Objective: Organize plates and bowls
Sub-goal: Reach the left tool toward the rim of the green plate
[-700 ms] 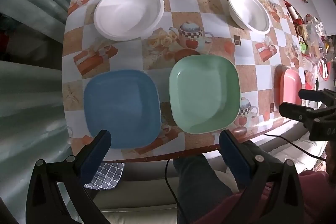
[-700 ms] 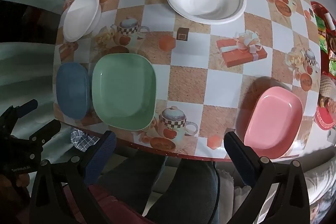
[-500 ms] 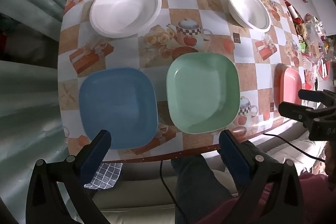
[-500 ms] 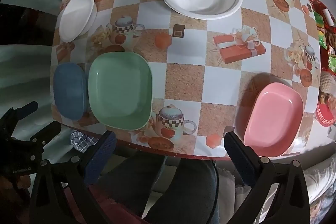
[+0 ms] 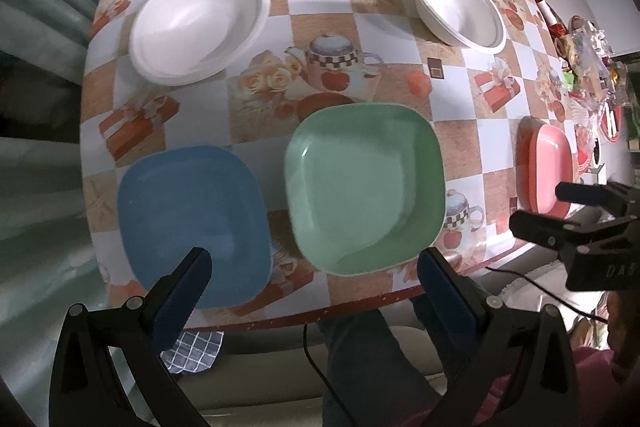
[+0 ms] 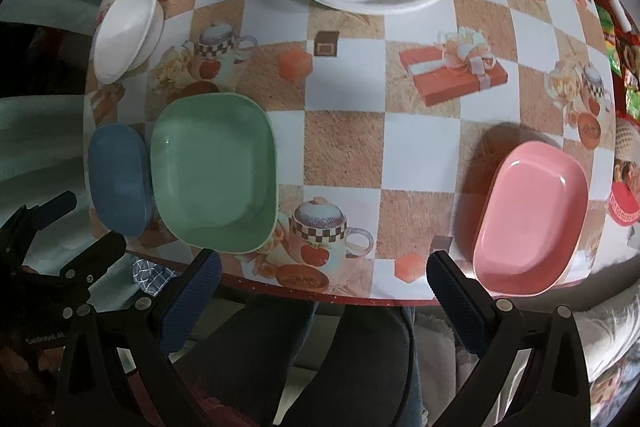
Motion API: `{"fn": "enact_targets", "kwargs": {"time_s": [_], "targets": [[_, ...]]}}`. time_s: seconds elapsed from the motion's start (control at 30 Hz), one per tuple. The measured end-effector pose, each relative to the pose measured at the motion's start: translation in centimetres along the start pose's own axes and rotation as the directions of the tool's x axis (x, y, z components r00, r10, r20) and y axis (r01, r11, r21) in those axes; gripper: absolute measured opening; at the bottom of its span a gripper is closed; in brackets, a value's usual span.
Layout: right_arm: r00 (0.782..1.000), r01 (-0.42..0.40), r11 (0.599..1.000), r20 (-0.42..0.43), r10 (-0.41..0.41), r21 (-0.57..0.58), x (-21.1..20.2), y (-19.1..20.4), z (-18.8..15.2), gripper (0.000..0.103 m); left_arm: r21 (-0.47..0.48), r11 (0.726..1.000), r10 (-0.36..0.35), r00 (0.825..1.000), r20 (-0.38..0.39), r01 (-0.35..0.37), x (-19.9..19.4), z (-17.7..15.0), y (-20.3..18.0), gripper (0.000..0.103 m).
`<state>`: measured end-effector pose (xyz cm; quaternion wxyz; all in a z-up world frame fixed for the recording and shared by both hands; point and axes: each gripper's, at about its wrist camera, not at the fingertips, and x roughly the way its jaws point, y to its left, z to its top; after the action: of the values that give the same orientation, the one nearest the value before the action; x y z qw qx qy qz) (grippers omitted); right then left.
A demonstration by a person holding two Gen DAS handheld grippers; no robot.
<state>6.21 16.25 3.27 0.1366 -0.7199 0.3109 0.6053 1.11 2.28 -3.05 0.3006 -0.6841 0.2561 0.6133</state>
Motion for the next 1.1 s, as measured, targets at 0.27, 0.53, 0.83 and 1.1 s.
{"fn": "enact_targets", "kwargs": {"time_s": [0.27, 0.53, 0.83, 1.1], "targets": [[0.999, 0.039, 0.999, -0.014, -0.039, 0.027, 0.4, -0.6, -0.3, 0.103, -0.051, 0.991, -0.117, 0.991, 0.06, 0.121, 0.5, 0.7, 0.6, 0.103], [1.0, 0.022, 1.0, -0.019, -0.021, 0.022, 1.6, -0.5, 0.2, 0.103, -0.048, 0.996, -0.072, 0.996, 0.057, 0.075, 1.3, 0.9, 0.7, 0.103], [0.998, 0.052, 0.996, -0.026, -0.051, 0.071, 3.6, -1.3, 1.1, 0.103, 0.039, 0.999, -0.027, 0.999, 0.021, 0.027, 3.4, 2.2, -0.8, 0.103], [0.998, 0.055, 0.995, -0.02, -0.054, 0.078, 5.0, -1.3, 1.8, 0.103, 0.069, 0.998, 0.006, 1.0, 0.01, -0.006, 5.5, 3.2, -1.7, 0.103]]}}
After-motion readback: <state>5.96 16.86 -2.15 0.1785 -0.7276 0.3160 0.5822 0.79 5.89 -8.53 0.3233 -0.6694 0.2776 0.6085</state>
